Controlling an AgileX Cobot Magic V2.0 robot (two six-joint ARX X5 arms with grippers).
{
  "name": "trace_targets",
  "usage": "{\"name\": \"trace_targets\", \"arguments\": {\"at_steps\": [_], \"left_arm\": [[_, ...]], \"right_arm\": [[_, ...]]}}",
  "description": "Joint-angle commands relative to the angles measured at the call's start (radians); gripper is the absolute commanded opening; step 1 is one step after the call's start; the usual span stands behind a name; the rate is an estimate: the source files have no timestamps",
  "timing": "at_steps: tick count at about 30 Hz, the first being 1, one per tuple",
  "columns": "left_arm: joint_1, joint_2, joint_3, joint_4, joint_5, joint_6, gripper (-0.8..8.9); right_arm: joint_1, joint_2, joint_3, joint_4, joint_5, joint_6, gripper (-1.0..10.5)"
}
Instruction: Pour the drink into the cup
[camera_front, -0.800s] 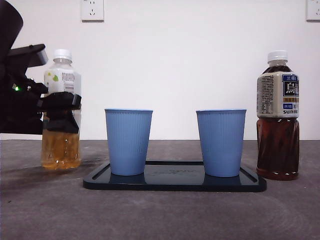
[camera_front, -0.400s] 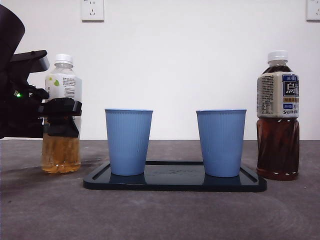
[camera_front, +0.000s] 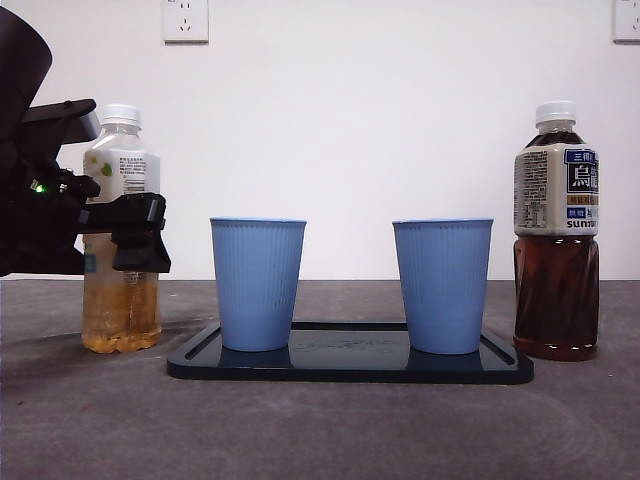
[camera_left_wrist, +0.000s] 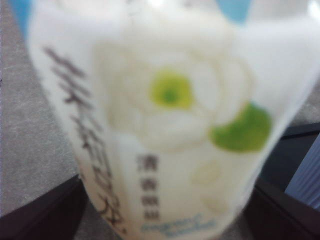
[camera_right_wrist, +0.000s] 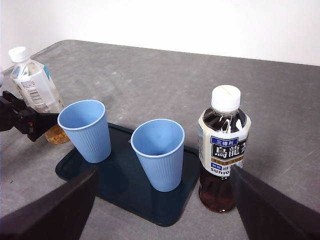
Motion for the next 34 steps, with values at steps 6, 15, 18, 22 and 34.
{"name": "trace_targets", "arguments": {"at_steps": [6, 15, 18, 22, 34], "left_arm": [[-0.005, -0.035, 0.012, -0.035, -0.002, 0.007, 5.1], [-0.005, -0.217, 0.012, -0.242, -0.002, -0.013, 5.09], [-0.006, -0.3, 0.012, -0.344, -0.002, -0.026, 5.08], [-0.019, -0.438, 0.013, -0.479, -0.002, -0.047, 5.07], [-0.09, -0.798, 0.145, -1.068, -0.001, -0.11, 4.99]], "right_arm": [[0.005, 0.0, 0.018, 0.005, 0.001, -0.008, 4.2], [0.005, 0.001, 0.017, 0.0, 0.002, -0.002, 4.2], [0.005, 0.001, 0.017, -0.003, 0.002, 0.014, 4.2], [0.005, 0.003, 0.017, -0.01, 0.004, 0.045, 4.2], [0.005, 0.003, 0.017, -0.126, 0.001, 0.122, 4.2]]}}
